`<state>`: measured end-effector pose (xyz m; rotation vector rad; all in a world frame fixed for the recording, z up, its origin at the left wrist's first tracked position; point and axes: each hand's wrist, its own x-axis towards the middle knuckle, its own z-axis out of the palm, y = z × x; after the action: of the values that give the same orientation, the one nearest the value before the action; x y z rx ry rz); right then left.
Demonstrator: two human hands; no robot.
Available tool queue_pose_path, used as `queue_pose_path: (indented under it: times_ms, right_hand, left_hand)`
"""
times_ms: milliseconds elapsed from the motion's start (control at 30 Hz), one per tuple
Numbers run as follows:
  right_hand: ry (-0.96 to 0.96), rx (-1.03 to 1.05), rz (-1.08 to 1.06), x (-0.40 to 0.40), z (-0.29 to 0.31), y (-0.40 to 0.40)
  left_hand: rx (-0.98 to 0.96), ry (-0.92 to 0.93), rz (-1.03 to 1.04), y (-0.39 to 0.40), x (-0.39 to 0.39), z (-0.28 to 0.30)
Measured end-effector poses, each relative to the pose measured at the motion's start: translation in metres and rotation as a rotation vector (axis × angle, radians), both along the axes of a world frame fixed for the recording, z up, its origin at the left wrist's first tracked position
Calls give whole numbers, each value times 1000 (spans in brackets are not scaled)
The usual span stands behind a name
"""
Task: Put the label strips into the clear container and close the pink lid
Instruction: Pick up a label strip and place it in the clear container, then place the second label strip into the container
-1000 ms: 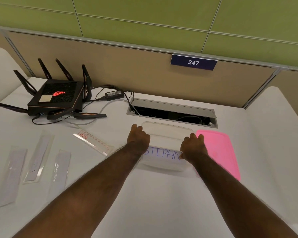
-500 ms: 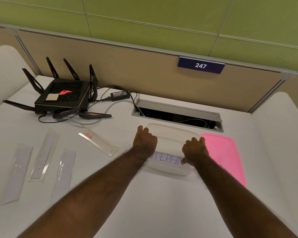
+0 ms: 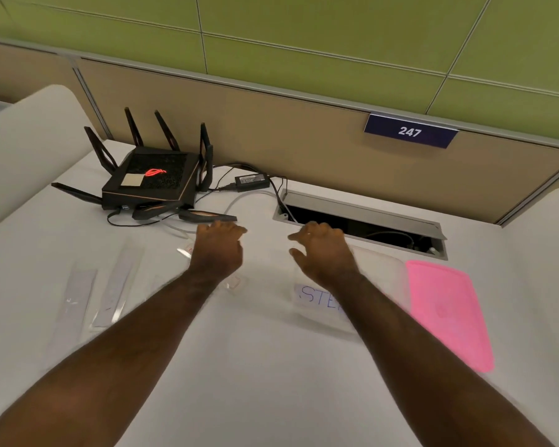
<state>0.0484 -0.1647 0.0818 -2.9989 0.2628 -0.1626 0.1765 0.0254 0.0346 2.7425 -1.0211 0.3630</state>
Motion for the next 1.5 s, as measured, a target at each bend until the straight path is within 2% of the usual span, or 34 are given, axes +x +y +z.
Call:
queue_pose_path:
  times_ms: [167,333,500,800,900,1033,1167,1233,1333,1433,1500]
  right_hand:
    - [57,149,71,32,-31,75]
    - [210,171,-51,45,-71,120]
    - [275,124,-107,51,-88,123]
    - [241,154,-119,48,-95,114]
    - [149,285,-149,42,-86,104]
    - [20,620,-131,35,-61,83]
    - [-65,954,-25,29,-26,69]
    - [-70,1084,32,24,-11,62]
    - [40,1263,8,17,3,48]
    - [145,1261,-25,10,10,30]
    - [208,1254,-38,3,13,18]
  left_hand:
    - [225,138,54,44,28,-31]
    - [358,208,4,61,38,-63]
    - [344,259,-28,62,44,-72]
    - [284,306,-76,51,38,-64]
    - [139,311,-100,55,36,-58]
    - [-86,228,-114,64,33,-37]
    - [-382,143,-70,63,18,-4]
    - [-539,176,-70,60,8,14]
    - [-803,368,-66,47,-7,36]
    - [-1199,909,-9,26,-20,54]
    - [-1317,1077,-66,12,-29,61]
